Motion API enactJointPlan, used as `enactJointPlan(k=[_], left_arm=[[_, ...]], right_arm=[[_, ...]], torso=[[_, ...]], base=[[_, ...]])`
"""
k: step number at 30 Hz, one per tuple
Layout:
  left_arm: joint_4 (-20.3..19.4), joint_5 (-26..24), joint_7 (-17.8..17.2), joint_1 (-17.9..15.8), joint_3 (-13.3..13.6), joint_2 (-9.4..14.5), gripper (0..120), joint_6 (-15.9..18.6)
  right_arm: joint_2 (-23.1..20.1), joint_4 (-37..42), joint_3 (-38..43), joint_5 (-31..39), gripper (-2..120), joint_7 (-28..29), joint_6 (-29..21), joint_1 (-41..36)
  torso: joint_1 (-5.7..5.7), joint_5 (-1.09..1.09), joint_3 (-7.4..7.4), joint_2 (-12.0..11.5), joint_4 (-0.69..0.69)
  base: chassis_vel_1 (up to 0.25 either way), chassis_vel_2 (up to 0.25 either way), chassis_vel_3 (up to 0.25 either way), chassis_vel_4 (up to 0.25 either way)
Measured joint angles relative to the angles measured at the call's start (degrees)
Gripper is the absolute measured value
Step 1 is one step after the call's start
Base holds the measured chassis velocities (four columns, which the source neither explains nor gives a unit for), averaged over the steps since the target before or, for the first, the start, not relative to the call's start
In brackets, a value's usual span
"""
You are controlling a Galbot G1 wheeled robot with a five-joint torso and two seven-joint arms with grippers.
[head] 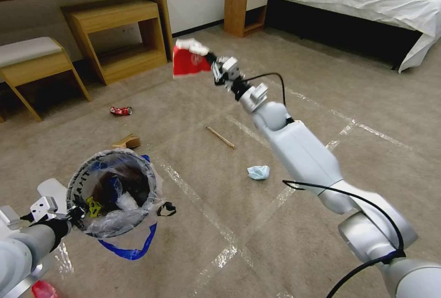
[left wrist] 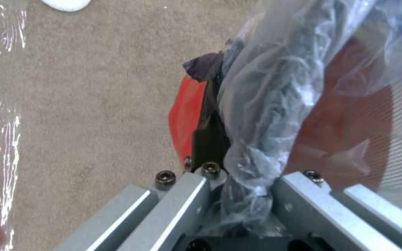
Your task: Pick up the trash bin and place the garbage on the floor into it.
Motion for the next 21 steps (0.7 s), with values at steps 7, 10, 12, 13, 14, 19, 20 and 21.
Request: enactJointPlan(k=[7, 10, 12, 13, 14, 19, 20, 21], left_arm=[[0.4, 0.1, 0.1, -0.1, -0.1, -0.5, 0, 0.0], [-0.1, 0.4, 0.3, 0.2, -0.5, -1.6, 0, 0.0], [-0.2, 0.8, 0.5, 0.3, -0.5, -2.2, 0, 0.0], [-0.3, 1.0, 0.6, 0.4, -0.5, -2.6, 0, 0.0], [-0.4, 1.3, 0.7, 0.5, -0.5, -3.1, 0, 0.0], [-0.4, 1.6, 0.8, 0.7, -0.5, -3.3, 0, 0.0], [-0.5, 1.6, 0.8, 0.7, -0.7, -3.3, 0, 0.0], [-0.5, 1.6, 0.8, 0.7, -0.7, -3.3, 0, 0.0]], right_arm=[[-2.2, 9.1, -1.8, 10.1, 0, -4.6, -2.4, 1.4], [-2.6, 16.0, -6.6, 18.9, 0, -8.4, -5.2, 2.3], [-2.5, 18.3, -8.8, 20.5, 0, -8.6, -5.6, 2.5], [-2.2, 19.7, -10.6, 20.8, 0, -8.9, -5.8, 2.7], [-1.8, 20.7, -12.6, 20.9, 0, -9.3, -5.8, 3.0], [-1.0, 21.5, -17.8, 20.5, 0, -10.2, -5.6, 3.5], [-0.6, 21.7, -20.3, 20.1, 0, -10.6, -5.3, 3.6], [-0.6, 21.7, -20.3, 20.1, 0, -10.6, -5.3, 3.6]], torso=[[0.0, 0.0, 0.0, 0.0, -0.03], [0.0, -0.01, 0.0, 0.0, 0.02], [0.0, -0.02, 0.0, 0.0, 0.01], [0.0, -0.01, 0.0, 0.0, 0.01], [0.0, -0.01, 0.0, 0.0, 0.01], [0.0, -0.02, 0.0, 0.0, 0.0], [0.0, -0.02, -0.01, 0.0, 0.0], [0.0, -0.02, -0.01, 0.0, 0.0]], base=[[0.0, 0.0, 0.0, 0.0], [0.0, 0.0, 0.0, 0.0], [0.0, 0.0, 0.0, 0.0], [0.0, 0.0, 0.0, 0.0], [0.0, 0.0, 0.0, 0.0], [0.0, 0.0, 0.0, 0.0], [0.0, 0.0, 0.0, 0.0], [0.0, 0.0, 0.0, 0.0]])
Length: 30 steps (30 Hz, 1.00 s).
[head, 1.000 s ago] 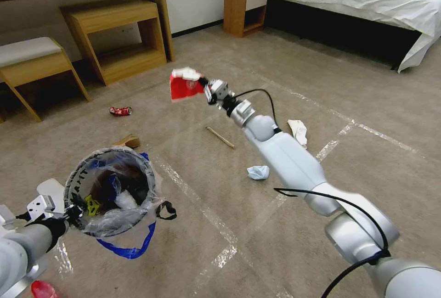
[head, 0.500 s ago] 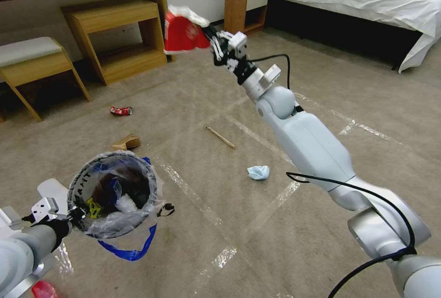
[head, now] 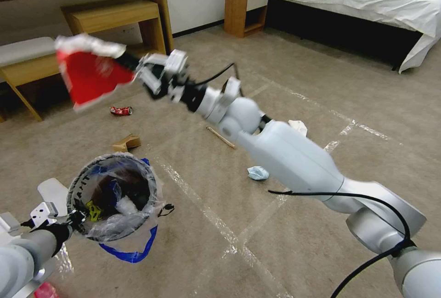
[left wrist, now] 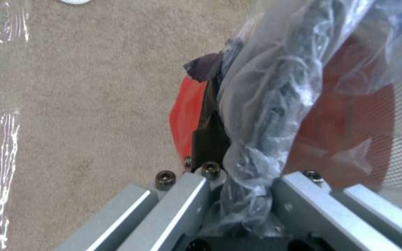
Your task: Pick up the trash bin and place the garbage on the floor into it.
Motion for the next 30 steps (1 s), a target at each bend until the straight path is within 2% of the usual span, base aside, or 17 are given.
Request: enactJointPlan(k=[1, 3, 12, 30], left_arm=[[0.0, 0.0, 0.0, 0.0, 0.0, 0.0, 0, 0.0], [-0.3, 0.0, 0.0, 0.2, -0.3, -0.3, 0, 0.0], [-0.8, 0.9, 0.2, 0.9, -0.2, -1.3, 0, 0.0], [-1.6, 1.4, 0.3, 1.9, -0.4, -1.4, 0, 0.0]], right_arm=[[0.0, 0.0, 0.0, 0.0, 0, 0.0, 0.0, 0.0], [1.1, 0.0, -5.3, -1.8, 0, -0.6, 0.9, -0.5], [2.0, -0.9, -9.9, -5.2, 0, -1.3, 2.1, -3.0], [0.7, -5.3, -10.1, -10.4, 0, -3.3, 5.4, -6.9]], torso=[[0.0, 0.0, 0.0, 0.0, 0.0], [0.0, 0.01, 0.0, 0.0, 0.0], [0.0, 0.01, 0.01, 0.0, 0.0], [0.0, 0.01, 0.01, 0.0, 0.0]], base=[[0.0, 0.0, 0.0, 0.0], [0.0, 0.0, 0.0, 0.0], [0.0, 0.0, 0.0, 0.0], [0.0, 0.0, 0.0, 0.0]])
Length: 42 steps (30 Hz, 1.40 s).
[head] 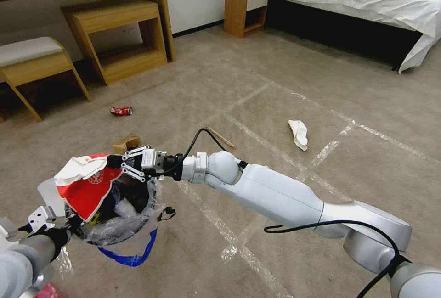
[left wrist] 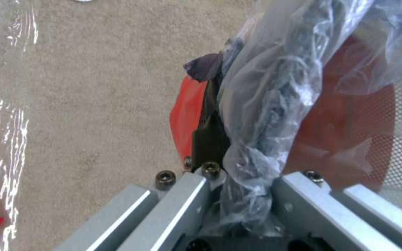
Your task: Pick up the trash bin and place the garbage on the floor into it.
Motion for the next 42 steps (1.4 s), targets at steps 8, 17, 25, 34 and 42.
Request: enactJointPlan(k=[8, 17, 25, 34, 42], left_arm=[[-0.3, 0.0, 0.0, 0.4, 0.0, 0.0, 0, 0.0], [-0.8, 0.0, 0.1, 0.7, 0.1, -0.1, 0, 0.0], [-1.0, -0.2, 0.1, 0.7, 0.1, 0.1, 0, 0.0], [-1.1, -0.8, 0.0, 0.8, -0.4, 0.8, 0, 0.0], [-1.1, -1.0, -0.1, 0.6, -0.3, 0.8, 0, 0.0]], right_arm=[[0.5, -2.2, 0.4, -0.5, 0, 0.0, 0.9, 0.1], [2.0, -5.6, 0.6, -1.3, 0, 0.0, 2.1, 0.1], [2.8, -7.3, 0.0, -2.4, 0, -0.1, 2.4, 0.0], [3.8, -10.2, -0.9, -5.0, 17, -0.2, 4.7, -0.9], [3.9, -11.0, -0.8, -5.5, 45, -0.7, 5.1, -1.2]], torso=[[0.0, 0.0, 0.0, 0.0, 0.0], [0.0, 0.0, 0.0, 0.0, 0.01], [0.0, 0.0, 0.0, 0.0, 0.0], [0.0, 0.0, 0.0, 0.0, -0.01], [0.0, 0.0, 0.0, 0.0, 0.0]], base=[[0.0, 0.0, 0.0, 0.0], [0.0, 0.0, 0.0, 0.0], [0.0, 0.0, 0.0, 0.0], [0.0, 0.0, 0.0, 0.0], [0.0, 0.0, 0.0, 0.0]])
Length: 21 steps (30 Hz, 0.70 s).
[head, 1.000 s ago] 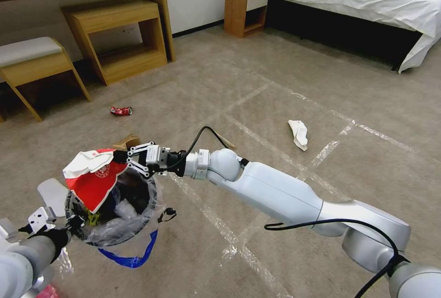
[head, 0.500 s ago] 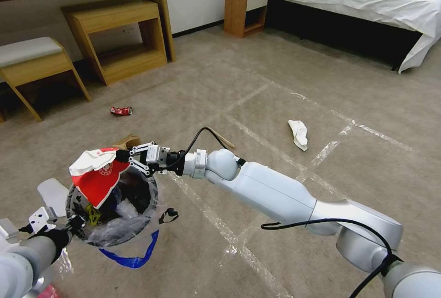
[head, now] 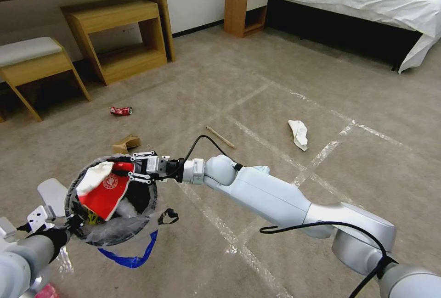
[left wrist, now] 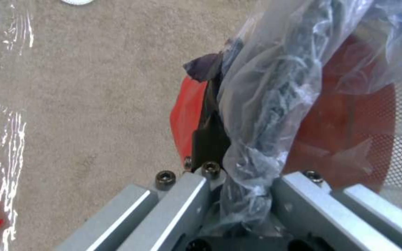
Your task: Pick up the trash bin and place the garbage on the floor into it.
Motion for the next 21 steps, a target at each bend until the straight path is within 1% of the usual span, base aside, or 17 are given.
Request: enactJointPlan(k=[1, 2, 3, 6, 7, 9, 10, 12, 14, 15, 16, 21], left_arm=[[0.0, 0.0, 0.0, 0.0, 0.1, -0.1, 0, 0.0], [0.0, 0.0, 0.0, 0.0, 0.1, -0.1, 0, 0.0], [0.0, 0.0, 0.0, -0.1, 0.1, -0.1, 0, 0.0], [0.1, 0.1, 0.0, -0.1, 0.3, -0.2, 0, 0.0], [0.1, 0.1, 0.0, -0.1, 0.3, -0.2, 0, 0.0], [0.0, 0.1, -0.1, -0.1, 0.3, -0.2, 0, 0.0], [0.0, 0.1, -0.1, -0.1, 0.3, -0.2, 0, 0.0], [-0.1, 0.1, -0.1, 0.0, 0.2, -0.2, 0, 0.0], [-0.1, 0.1, -0.1, 0.0, 0.2, -0.2, 0, 0.0], [-0.1, 0.1, -0.1, 0.0, 0.2, -0.2, 0, 0.0], [-0.2, 0.1, -0.1, 0.1, 0.1, -0.2, 0, 0.0], [-0.4, 0.0, -0.1, 0.2, 0.0, -0.2, 0, 0.0]], right_arm=[[0.0, -0.1, 0.0, 0.0, 51, -0.1, 0.0, -0.1], [0.0, -0.1, 0.0, 0.0, 51, -0.1, 0.0, -0.1], [0.0, -0.2, 0.0, -0.1, 54, -0.3, 0.0, -0.1], [-0.2, -0.4, 0.1, -0.2, 71, -0.9, 0.0, -0.2], [-0.2, -0.4, 0.1, -0.2, 71, -0.9, 0.0, -0.2], [-0.2, -0.4, 0.2, -0.3, 79, -1.2, 0.0, -0.2], [-0.2, -0.4, 0.2, -0.3, 79, -1.2, 0.0, -0.2], [-0.2, -0.5, 0.2, -0.4, 89, -1.4, 0.0, -0.2], [-0.2, -0.5, 0.2, -0.4, 91, -1.4, 0.0, -0.2], [-0.2, -0.5, 0.2, -0.4, 96, -1.4, 0.0, -0.2], [-0.2, -0.5, 0.2, -0.4, 99, -1.4, 0.0, -0.2], [-0.1, -0.5, 0.2, -0.4, 100, -1.4, 0.0, -0.1]], torso=[[0.0, 0.0, 0.0, 0.0, 0.0], [0.0, 0.0, 0.0, 0.0, 0.0], [0.0, 0.0, 0.0, 0.0, 0.0], [0.0, 0.0, 0.0, 0.0, 0.0], [0.0, 0.0, 0.0, 0.0, 0.0], [0.0, 0.0, 0.0, 0.0, 0.0], [0.0, 0.0, 0.0, 0.0, 0.0], [0.0, 0.0, 0.0, 0.0, 0.0], [0.0, 0.0, 0.0, 0.0, 0.0], [0.0, 0.0, 0.0, 0.0, 0.0], [0.0, 0.0, 0.0, 0.0, 0.0], [0.0, 0.0, 0.0, 0.0, 0.0]], base=[[0.0, 0.0, 0.0, 0.0], [0.0, 0.0, 0.0, 0.0], [0.0, 0.0, 0.0, 0.0], [0.0, 0.0, 0.0, 0.0], [0.0, 0.0, 0.0, 0.0], [0.0, 0.0, 0.0, 0.0], [0.0, 0.0, 0.0, 0.0], [0.0, 0.0, 0.0, 0.0], [0.0, 0.0, 0.0, 0.0], [0.0, 0.0, 0.0, 0.0], [0.0, 0.0, 0.0, 0.0], [0.0, 0.0, 0.0, 0.0]])
